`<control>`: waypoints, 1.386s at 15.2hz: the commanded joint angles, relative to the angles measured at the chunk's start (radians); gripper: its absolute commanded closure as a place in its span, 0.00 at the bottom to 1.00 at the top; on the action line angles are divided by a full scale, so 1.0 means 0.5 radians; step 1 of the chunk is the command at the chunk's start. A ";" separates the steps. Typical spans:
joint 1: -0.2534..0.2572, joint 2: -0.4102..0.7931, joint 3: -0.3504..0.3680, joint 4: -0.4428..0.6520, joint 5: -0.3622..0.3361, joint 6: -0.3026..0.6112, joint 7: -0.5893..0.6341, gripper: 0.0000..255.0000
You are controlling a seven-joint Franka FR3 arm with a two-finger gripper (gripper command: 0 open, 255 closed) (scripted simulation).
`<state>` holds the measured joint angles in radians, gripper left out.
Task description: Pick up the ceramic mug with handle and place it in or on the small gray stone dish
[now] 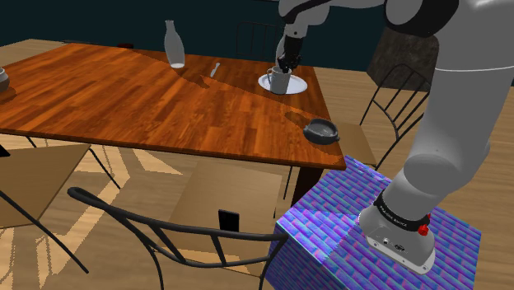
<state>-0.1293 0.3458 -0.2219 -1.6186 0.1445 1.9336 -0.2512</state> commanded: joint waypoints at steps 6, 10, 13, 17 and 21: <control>-0.003 -0.044 -0.007 0.129 -0.016 -0.171 0.015 1.00; 0.025 -0.313 -0.021 -0.200 -0.072 -0.104 0.025 1.00; 0.042 -0.567 -0.027 -0.508 -0.130 -0.042 0.042 1.00; 0.043 -0.896 -0.026 -0.869 -0.211 0.000 0.073 1.00; 0.023 -1.225 -0.016 -1.186 -0.288 -0.003 0.106 1.00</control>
<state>-0.1115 -0.2211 -0.2270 -2.1745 0.0117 1.9397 -0.1956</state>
